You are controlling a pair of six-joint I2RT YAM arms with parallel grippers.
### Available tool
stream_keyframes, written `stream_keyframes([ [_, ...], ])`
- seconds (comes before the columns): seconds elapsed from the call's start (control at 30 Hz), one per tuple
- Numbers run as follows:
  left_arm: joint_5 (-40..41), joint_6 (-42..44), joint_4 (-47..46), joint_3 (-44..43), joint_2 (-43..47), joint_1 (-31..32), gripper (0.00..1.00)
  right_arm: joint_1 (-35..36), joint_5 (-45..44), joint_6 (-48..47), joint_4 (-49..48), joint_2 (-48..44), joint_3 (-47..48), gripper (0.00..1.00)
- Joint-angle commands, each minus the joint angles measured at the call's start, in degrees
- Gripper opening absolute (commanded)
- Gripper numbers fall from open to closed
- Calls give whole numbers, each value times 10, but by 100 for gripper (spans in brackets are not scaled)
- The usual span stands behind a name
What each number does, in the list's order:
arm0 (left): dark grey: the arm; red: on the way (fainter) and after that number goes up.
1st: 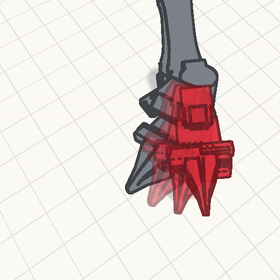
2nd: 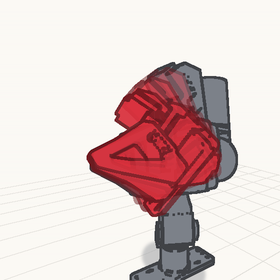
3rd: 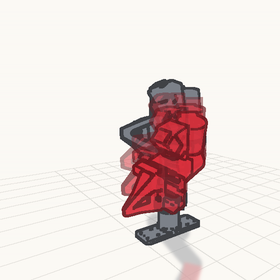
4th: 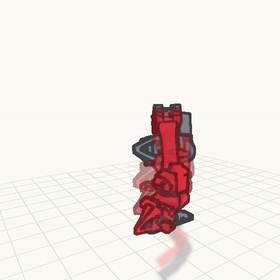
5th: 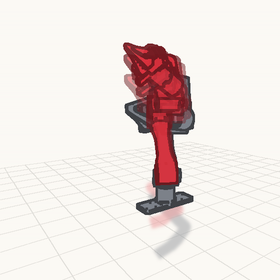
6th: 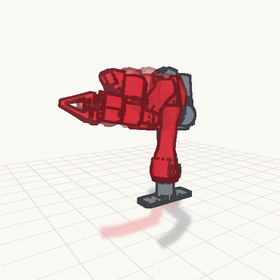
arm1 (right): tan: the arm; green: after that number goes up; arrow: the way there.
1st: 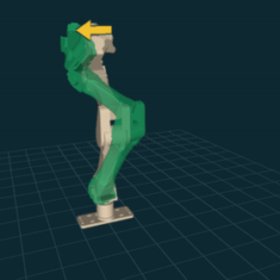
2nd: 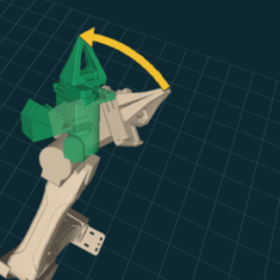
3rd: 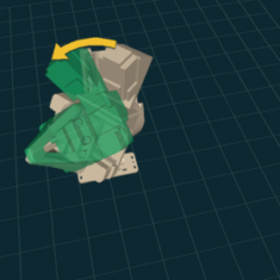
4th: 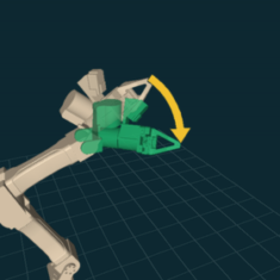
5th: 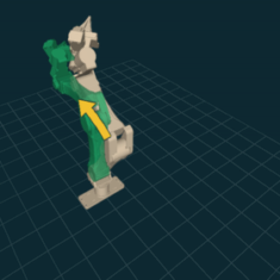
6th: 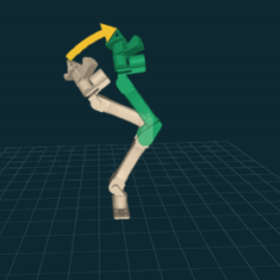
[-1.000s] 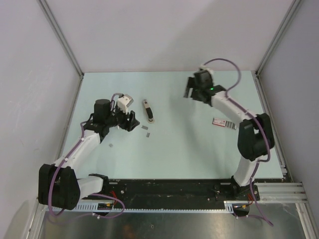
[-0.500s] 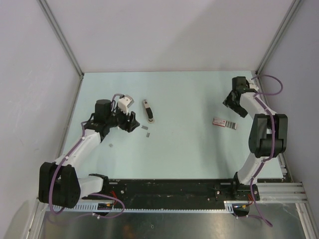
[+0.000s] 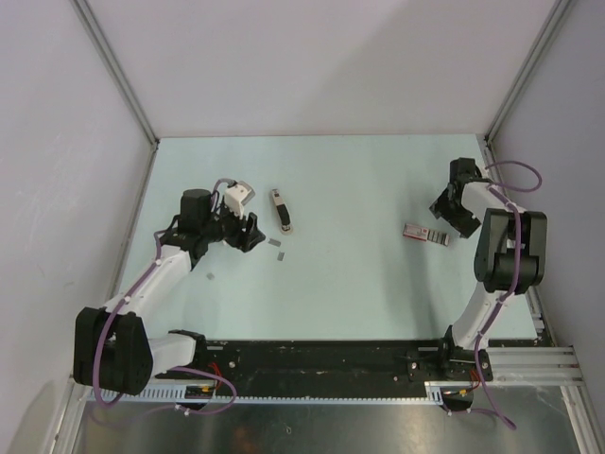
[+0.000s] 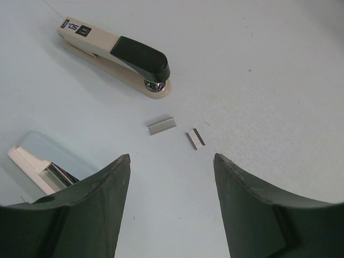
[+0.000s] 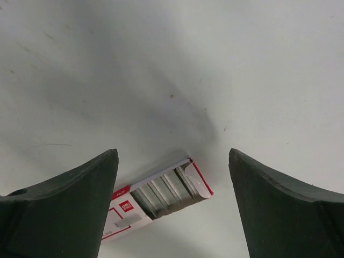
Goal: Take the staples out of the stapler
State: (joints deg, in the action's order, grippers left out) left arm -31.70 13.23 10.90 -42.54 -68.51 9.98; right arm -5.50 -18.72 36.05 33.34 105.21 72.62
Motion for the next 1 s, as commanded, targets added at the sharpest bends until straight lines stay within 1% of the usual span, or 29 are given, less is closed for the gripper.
stream_keyframes([
  [0.0,-14,14,0,-20,6,-4,69,-3,26,11,-26,21,-14,88],
  [0.3,-11,17,2,-19,7,-4,69,-13,56,1,-55,23,-52,86],
  [0.57,-6,21,3,-21,10,-4,70,-16,105,-5,-88,9,-89,79],
  [0.97,-10,21,3,-25,14,-4,70,8,112,-32,-60,35,-98,79],
])
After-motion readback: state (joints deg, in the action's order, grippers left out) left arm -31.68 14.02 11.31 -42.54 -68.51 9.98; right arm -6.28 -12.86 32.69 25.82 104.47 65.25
